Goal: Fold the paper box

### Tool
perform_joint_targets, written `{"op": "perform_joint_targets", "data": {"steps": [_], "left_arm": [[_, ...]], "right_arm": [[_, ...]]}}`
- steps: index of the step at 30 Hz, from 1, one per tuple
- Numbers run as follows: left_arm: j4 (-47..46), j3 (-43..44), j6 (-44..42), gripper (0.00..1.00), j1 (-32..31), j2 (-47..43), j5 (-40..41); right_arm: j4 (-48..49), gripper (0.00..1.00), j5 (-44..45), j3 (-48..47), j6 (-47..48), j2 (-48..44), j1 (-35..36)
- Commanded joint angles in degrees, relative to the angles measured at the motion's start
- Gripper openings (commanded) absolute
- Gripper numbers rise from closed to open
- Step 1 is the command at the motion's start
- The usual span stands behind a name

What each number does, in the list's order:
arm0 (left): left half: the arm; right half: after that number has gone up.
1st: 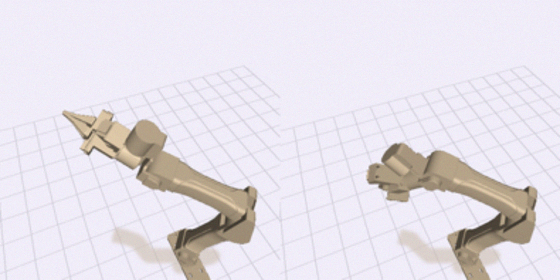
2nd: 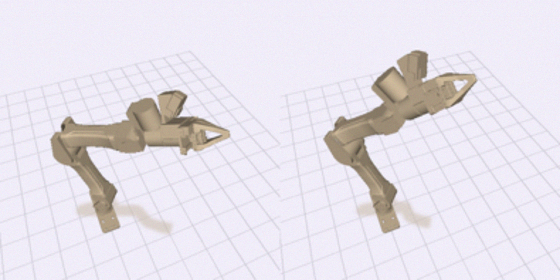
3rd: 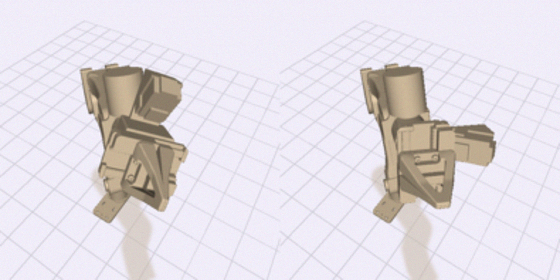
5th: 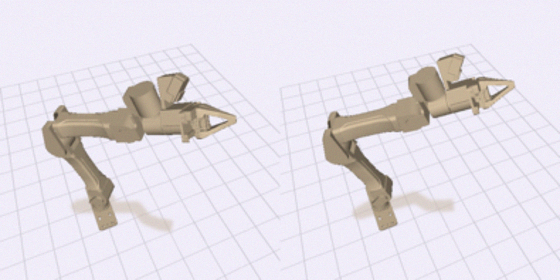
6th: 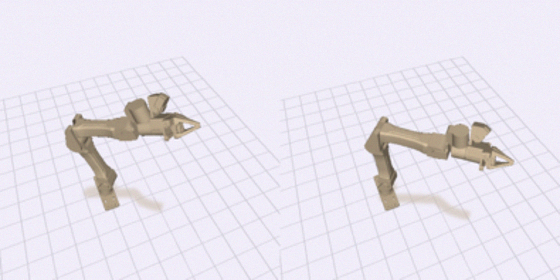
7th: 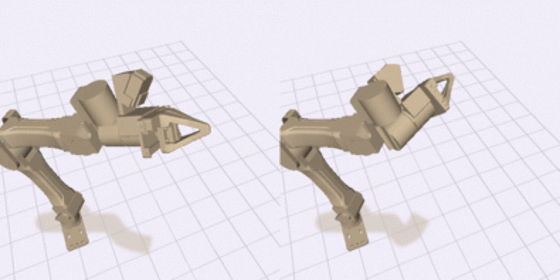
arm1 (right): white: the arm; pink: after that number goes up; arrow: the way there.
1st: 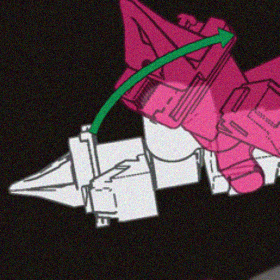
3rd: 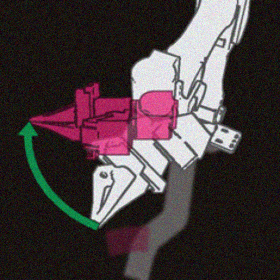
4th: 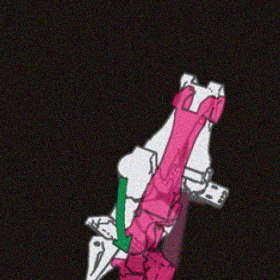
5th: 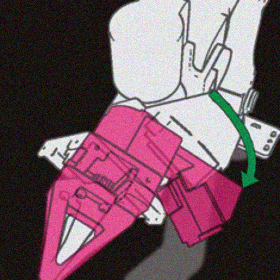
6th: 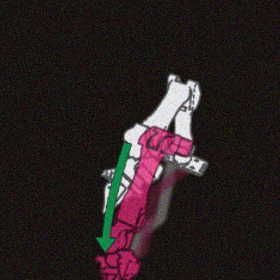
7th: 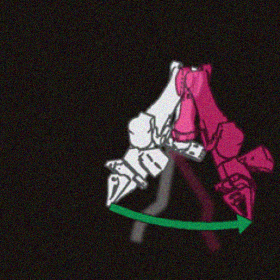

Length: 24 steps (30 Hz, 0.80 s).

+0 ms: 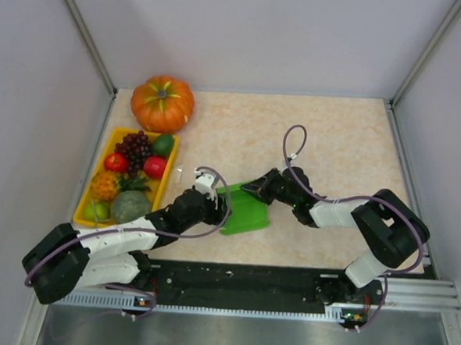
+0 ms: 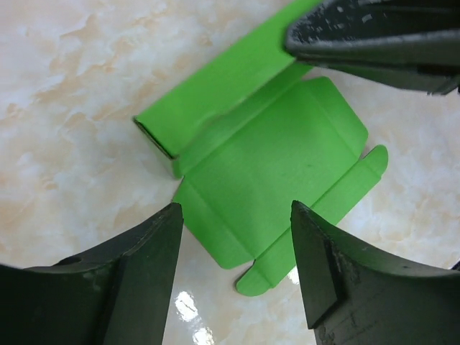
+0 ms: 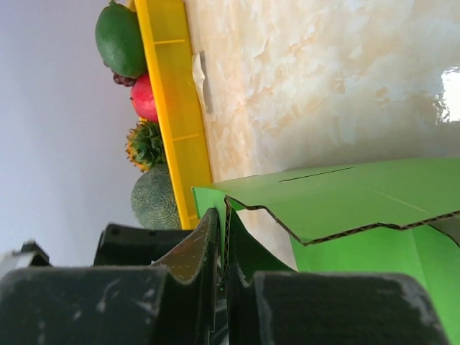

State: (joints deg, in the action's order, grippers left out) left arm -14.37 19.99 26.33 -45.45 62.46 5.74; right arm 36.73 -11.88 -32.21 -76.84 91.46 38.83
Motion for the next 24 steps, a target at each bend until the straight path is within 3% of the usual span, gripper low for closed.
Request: {"op": "perform_joint_targets", "data": {"steps": [1, 2, 5, 6, 14, 18, 24], "left_arm": [[-0.4, 3.3, -2.8, 0.62, -4.4, 3.9, 12.5], [2.6, 6.4, -2.5, 0.53, -4.4, 6.9, 13.9], [7.6, 12.8, -0.7, 0.38, -4.4, 12.5, 19.4], [8.6, 13.6, 0.6, 0.37, -4.4, 13.4, 21.7], [5.3, 13.5, 1.2, 0.42, -4.6, 16.4, 22.7], [3.4, 11.0, 1.8, 0.54, -4.6, 14.6, 24.1], [-0.2, 11.7, 0.0, 0.43, -4.8, 16.8, 25.7]], "right_arm": [[-9.8, 0.04, -0.5, -1.3, -1.0, -0.8, -0.2], [-9.9, 0.04, -0.5, -1.2, -1.8, -0.8, -0.2], [-10.6, 0.05, 0.4, -1.0, -2.3, -1.7, -0.2], [-11.0, 0.05, 0.7, -0.9, -2.3, -2.0, -0.2], [-9.0, 0.05, 1.6, 0.4, -2.2, -3.1, -0.2], [-7.4, 0.05, 1.6, 0.9, -2.1, -3.0, -0.2], [-5.6, 0.05, 1.7, 2.1, -3.0, -2.8, -0.2]]}}
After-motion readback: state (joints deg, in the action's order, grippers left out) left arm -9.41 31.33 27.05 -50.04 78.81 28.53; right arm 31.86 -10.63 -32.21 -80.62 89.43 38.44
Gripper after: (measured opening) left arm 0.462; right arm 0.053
